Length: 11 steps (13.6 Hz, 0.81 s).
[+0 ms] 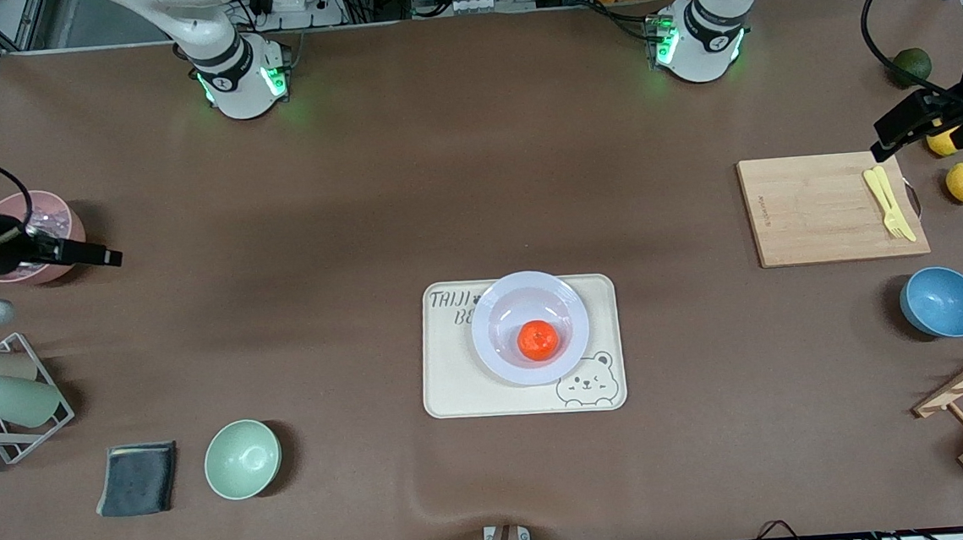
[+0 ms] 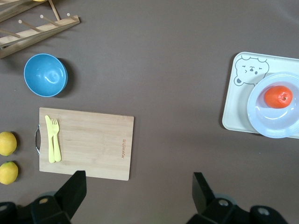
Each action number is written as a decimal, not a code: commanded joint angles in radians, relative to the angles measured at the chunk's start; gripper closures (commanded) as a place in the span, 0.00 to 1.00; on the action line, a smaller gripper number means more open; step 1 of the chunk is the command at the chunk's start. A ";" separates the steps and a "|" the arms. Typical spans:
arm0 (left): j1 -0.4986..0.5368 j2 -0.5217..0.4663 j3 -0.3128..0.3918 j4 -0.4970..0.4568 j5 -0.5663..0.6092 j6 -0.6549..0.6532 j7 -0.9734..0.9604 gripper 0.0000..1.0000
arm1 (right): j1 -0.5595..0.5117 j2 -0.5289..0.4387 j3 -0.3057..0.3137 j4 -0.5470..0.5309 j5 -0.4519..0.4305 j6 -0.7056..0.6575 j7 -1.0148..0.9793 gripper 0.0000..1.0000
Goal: Place orange and plate with both arms
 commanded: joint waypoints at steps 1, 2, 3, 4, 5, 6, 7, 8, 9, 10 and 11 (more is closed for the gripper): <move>0.007 -0.004 0.003 -0.002 0.012 0.009 0.018 0.00 | 0.050 -0.035 -0.017 -0.016 -0.040 -0.002 0.003 0.00; 0.008 -0.001 0.001 -0.002 0.015 0.009 0.019 0.00 | 0.093 -0.035 -0.049 -0.015 -0.040 0.001 0.007 0.00; 0.008 0.002 0.001 0.000 0.014 0.009 0.019 0.00 | 0.116 -0.043 -0.057 -0.007 -0.049 0.003 0.008 0.00; 0.007 0.002 0.001 0.001 0.014 0.009 0.019 0.00 | 0.124 -0.049 -0.057 -0.003 -0.072 0.000 0.008 0.00; 0.008 0.002 0.001 0.008 0.014 0.009 0.018 0.00 | 0.136 -0.050 -0.057 0.008 -0.081 -0.003 0.008 0.00; 0.008 0.000 0.003 0.008 0.014 0.009 0.022 0.00 | 0.142 -0.050 -0.058 0.020 -0.083 -0.008 0.008 0.00; 0.008 -0.003 0.001 0.006 0.011 0.009 0.022 0.00 | 0.145 -0.050 -0.058 0.033 -0.084 -0.007 0.007 0.00; 0.010 -0.007 0.003 0.000 0.006 0.009 0.022 0.00 | 0.150 -0.049 -0.058 0.057 -0.098 -0.010 0.007 0.00; 0.013 -0.020 0.000 -0.018 0.006 0.009 0.021 0.00 | 0.155 -0.049 -0.054 0.079 -0.130 -0.017 0.007 0.00; 0.013 -0.015 0.000 -0.011 0.014 0.010 0.021 0.00 | 0.156 -0.049 -0.049 0.103 -0.162 -0.026 0.010 0.00; 0.013 -0.011 0.000 -0.003 0.014 0.010 0.022 0.00 | 0.153 -0.049 -0.049 0.120 -0.167 -0.031 0.004 0.00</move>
